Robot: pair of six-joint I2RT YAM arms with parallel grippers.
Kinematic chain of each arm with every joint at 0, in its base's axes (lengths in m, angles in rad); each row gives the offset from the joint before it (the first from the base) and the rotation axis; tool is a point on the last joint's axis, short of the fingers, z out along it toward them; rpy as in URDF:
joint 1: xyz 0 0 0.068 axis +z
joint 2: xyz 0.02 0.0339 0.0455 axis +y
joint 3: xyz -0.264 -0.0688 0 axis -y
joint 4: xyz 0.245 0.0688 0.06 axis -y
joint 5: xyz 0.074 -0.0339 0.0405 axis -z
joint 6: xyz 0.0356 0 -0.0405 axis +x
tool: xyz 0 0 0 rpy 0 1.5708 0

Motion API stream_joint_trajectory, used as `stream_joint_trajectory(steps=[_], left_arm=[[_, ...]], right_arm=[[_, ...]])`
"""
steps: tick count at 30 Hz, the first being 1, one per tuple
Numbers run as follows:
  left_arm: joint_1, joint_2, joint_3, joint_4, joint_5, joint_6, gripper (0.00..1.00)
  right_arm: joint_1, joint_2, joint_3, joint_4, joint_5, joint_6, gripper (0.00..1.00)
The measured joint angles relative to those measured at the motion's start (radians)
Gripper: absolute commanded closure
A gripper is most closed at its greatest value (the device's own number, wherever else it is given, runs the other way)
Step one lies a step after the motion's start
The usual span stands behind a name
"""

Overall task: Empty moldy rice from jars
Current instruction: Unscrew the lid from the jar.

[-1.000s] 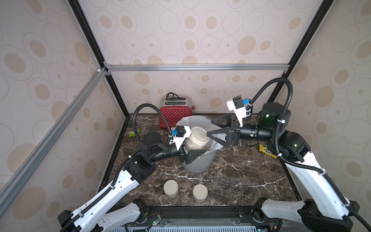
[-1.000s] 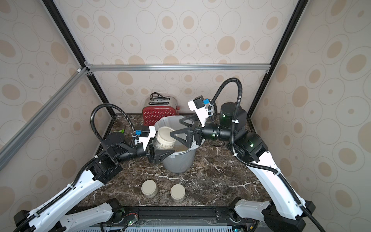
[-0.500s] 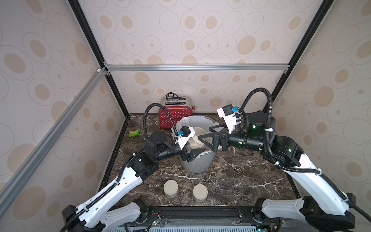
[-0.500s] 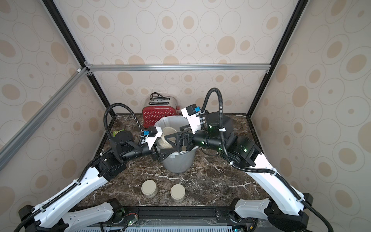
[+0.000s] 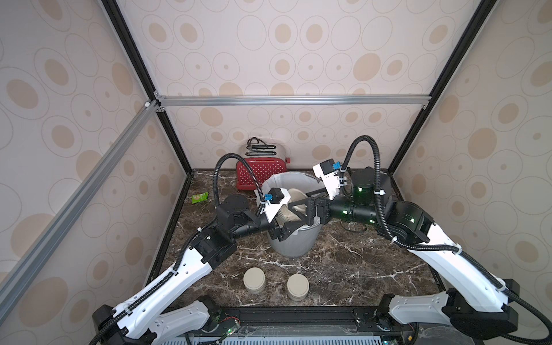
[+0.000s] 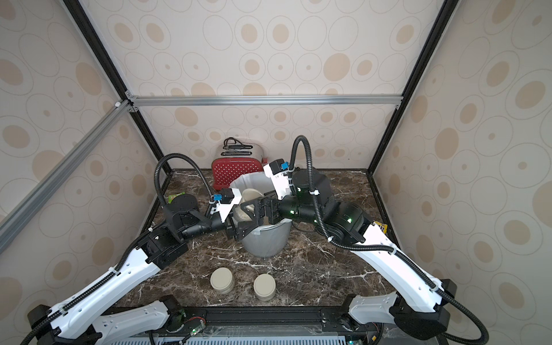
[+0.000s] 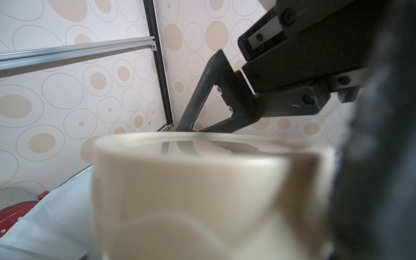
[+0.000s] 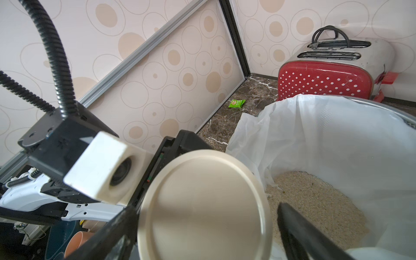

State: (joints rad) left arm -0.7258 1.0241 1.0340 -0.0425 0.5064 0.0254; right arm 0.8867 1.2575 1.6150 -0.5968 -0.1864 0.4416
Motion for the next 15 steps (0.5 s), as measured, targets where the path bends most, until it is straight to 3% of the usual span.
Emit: stream_joint_trajectory(steps=[4, 9, 15], left_arm=[[0.000, 0.000, 0.000, 0.000, 0.001, 0.000, 0.64], [0.002, 0.000, 0.000, 0.001, -0.003, -0.006, 0.64], [0.003, 0.000, 0.000, 0.012, 0.007, -0.022, 0.64]], right_arm=[[0.000, 0.015, -0.009, 0.014, -0.014, 0.007, 0.10], [0.001, 0.021, -0.019, 0.037, -0.025, 0.004, 0.40], [-0.004, 0.019, -0.013, 0.040, -0.043, -0.046, 0.51]])
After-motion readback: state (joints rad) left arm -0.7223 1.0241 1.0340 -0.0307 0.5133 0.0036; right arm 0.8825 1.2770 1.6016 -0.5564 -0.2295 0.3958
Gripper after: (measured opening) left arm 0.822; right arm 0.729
